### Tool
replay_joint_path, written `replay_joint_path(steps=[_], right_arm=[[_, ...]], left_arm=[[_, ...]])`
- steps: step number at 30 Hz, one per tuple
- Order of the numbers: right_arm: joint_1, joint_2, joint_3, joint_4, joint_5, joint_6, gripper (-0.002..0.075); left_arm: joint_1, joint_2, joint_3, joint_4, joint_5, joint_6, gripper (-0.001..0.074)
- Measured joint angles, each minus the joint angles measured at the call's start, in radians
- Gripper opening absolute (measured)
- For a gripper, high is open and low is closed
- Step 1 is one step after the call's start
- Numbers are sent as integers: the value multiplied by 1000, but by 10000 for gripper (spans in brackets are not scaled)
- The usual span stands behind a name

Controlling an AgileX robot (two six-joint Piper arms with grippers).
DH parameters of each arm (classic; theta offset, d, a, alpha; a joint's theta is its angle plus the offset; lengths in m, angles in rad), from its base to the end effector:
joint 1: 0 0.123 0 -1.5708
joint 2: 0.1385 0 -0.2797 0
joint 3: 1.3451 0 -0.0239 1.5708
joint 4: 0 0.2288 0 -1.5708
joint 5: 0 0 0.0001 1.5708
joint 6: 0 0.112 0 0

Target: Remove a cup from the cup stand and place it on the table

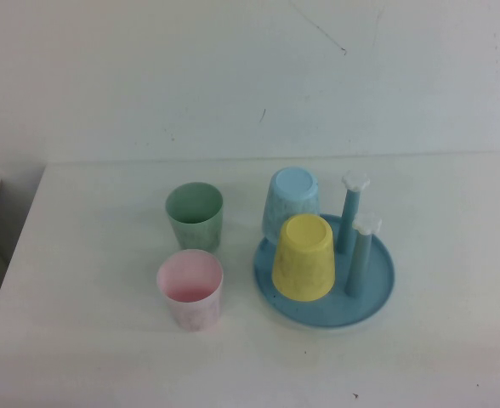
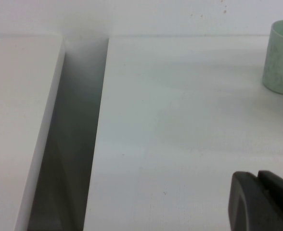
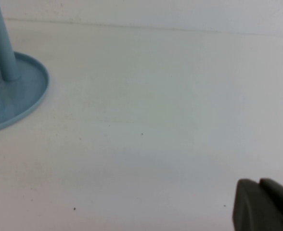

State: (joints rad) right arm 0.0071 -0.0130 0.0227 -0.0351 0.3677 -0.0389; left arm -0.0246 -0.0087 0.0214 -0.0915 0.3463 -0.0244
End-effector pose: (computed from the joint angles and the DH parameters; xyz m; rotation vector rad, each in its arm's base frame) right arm 0.0561 -0.0010 0.1674 -0.0645 1.8600 -0.0565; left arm 0.0568 -0.0049 0.1701 -0.0574 1.8420 -0.1231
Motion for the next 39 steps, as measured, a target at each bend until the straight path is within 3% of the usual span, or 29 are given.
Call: replay_joint_path(steps=[24, 33, 39], right_arm=[[0, 0, 0, -14, 0, 0, -4], [0, 0, 0, -16, -2, 0, -4], [0, 0, 4, -20, -33, 0, -4]], left_arm=[[0, 0, 0, 0, 0, 0, -3], [0, 0, 0, 81, -2, 24, -3], [0, 0, 7, 73, -87, 24, -3]])
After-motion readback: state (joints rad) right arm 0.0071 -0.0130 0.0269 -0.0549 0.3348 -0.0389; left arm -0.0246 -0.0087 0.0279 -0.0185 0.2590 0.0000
